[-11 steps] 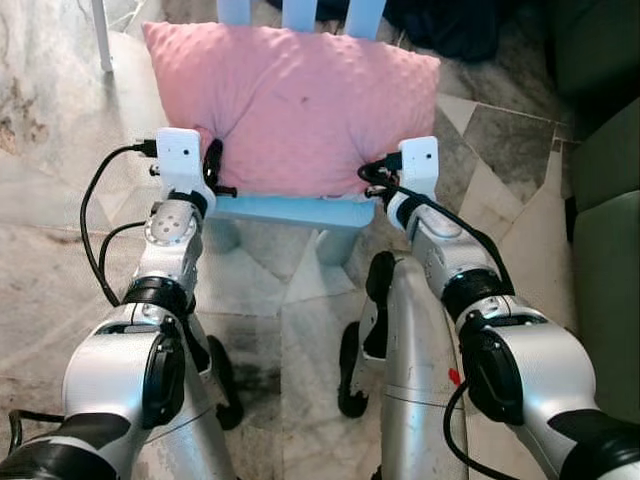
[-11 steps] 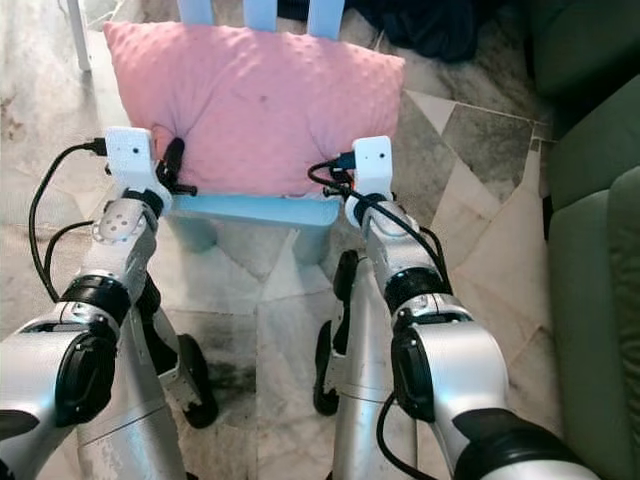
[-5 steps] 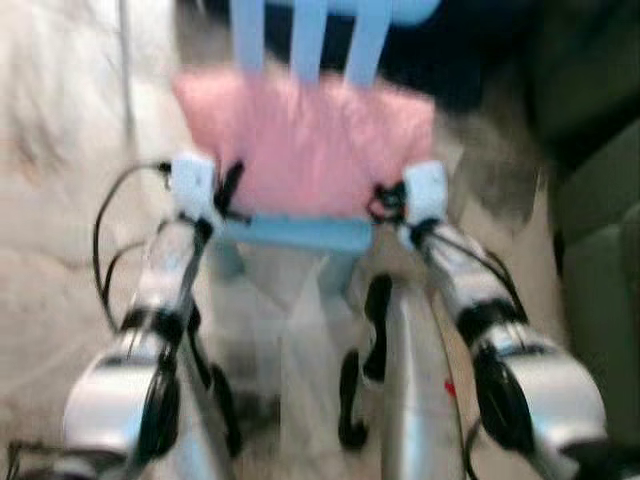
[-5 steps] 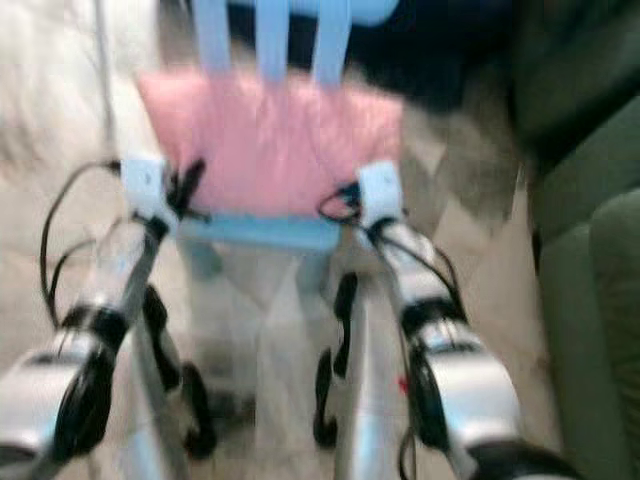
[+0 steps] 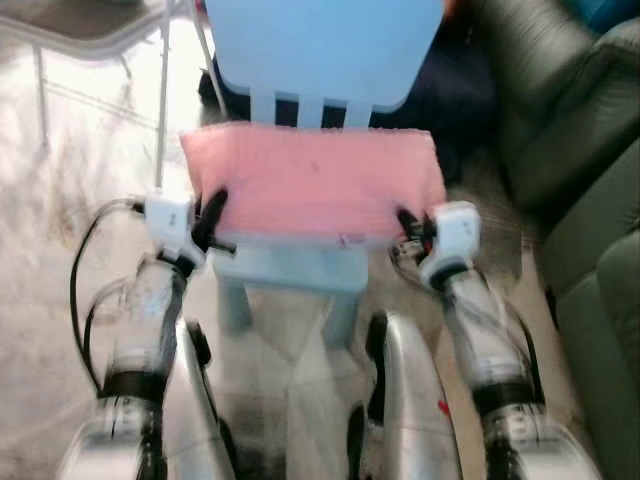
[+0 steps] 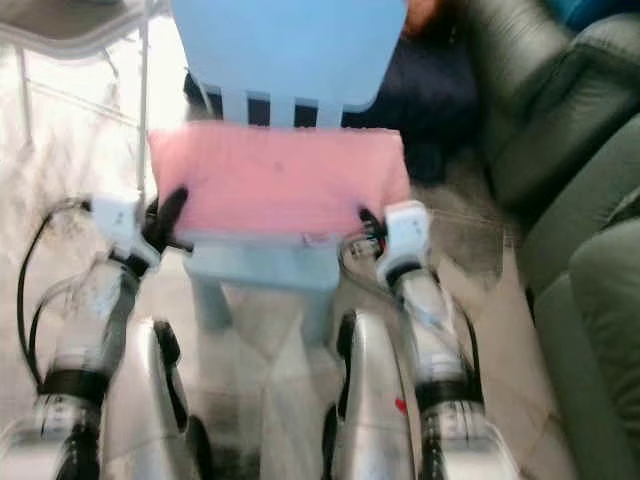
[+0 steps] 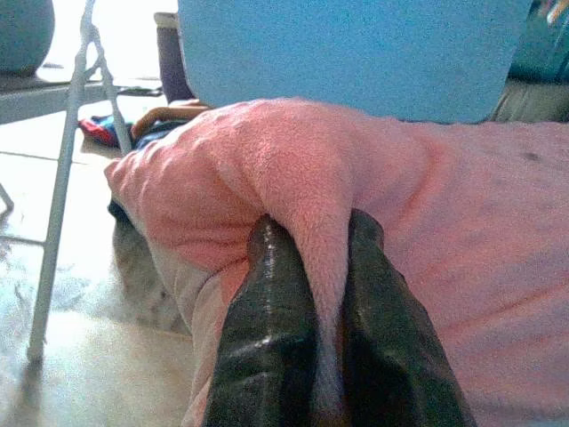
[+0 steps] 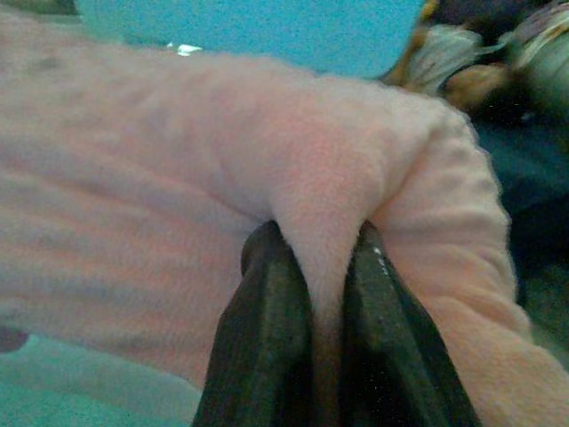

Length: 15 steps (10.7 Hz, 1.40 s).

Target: Move the pillow to the sofa

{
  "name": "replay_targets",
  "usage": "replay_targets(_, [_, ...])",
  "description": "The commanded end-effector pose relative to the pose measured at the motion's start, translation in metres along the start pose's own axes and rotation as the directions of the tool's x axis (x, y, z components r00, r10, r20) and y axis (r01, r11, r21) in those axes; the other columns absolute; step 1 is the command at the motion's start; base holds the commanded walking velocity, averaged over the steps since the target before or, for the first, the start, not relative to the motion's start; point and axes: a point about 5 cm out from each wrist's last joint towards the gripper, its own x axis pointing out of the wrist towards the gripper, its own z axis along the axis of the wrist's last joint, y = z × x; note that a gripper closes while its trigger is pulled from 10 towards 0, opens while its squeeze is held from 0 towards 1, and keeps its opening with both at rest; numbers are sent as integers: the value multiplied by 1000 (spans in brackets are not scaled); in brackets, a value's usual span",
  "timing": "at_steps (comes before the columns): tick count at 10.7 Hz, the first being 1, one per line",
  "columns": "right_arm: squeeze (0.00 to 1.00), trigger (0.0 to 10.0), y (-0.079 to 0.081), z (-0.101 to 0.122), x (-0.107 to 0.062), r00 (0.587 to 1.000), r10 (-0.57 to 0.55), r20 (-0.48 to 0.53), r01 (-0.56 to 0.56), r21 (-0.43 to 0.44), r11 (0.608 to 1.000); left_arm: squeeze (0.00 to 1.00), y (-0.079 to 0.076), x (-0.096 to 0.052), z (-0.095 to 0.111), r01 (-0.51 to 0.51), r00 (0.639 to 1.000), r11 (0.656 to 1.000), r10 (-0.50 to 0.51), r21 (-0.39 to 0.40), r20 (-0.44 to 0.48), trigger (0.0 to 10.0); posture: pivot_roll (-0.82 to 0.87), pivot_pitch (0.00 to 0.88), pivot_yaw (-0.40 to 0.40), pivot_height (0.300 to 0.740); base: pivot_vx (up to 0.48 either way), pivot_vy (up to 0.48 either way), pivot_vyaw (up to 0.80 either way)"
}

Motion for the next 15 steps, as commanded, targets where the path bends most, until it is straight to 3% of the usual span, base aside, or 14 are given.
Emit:
replay_targets(1, [0,0,-12,0,-14,997,-78,0,78,-10,997,0,14,-16,-11,-82,995,994,78,-70,-61,0,52,0,-77,454,0,0,0])
replay_targets(2, [0,0,-9,-4,-26,996,-85,-14,85,-3,996,0,15,-26,-18,-92,992,990,82,-107,-98,0,51,0,-79,454,0,0,0])
replay_targets(4, [0,0,-1,-13,-61,991,-104,-83,105,7,994,0,17,-37,-10,-136,987,988,130,-68,-92,78,41,0,-78,454,0,0,0])
replay_targets(5, [0,0,-1,-10,-68,988,-128,-92,127,-13,992,0,7,-43,-11,-143,985,990,141,-10,-103,6392,32,0,-73,454,0,0,0])
replay_targets(6, [0,5608,-1,-9,-73,985,-134,-106,133,-18,991,0,-8,-51,-17,-128,984,992,126,-7,-126,8235,16,0,-69,454,0,0,0])
replay_targets(7, [0,10000,-1,-10,-75,983,-139,-119,138,-18,990,0,-25,-51,-30,-50,978,997,60,51,-199,10000,19,0,-79,454,0,0,0])
replay_targets(9, [0,10000,10,-7,-71,987,-104,-127,105,2,995,0,-20,-44,-24,-111,974,993,115,31,-195,10000,16,0,-80,479,0,0,0])
replay_targets(11, [0,10000,10,-4,-68,986,-104,-131,106,10,994,0,-22,-42,-22,-107,974,994,112,35,-197,10000,11,0,-71,509,0,0,0])
replay_targets(15, [0,10000,8,-3,-62,984,-107,-141,110,17,994,0,-20,-30,-17,-29,978,985,64,171,-201,10000,7,0,-74,589,0,0,0])
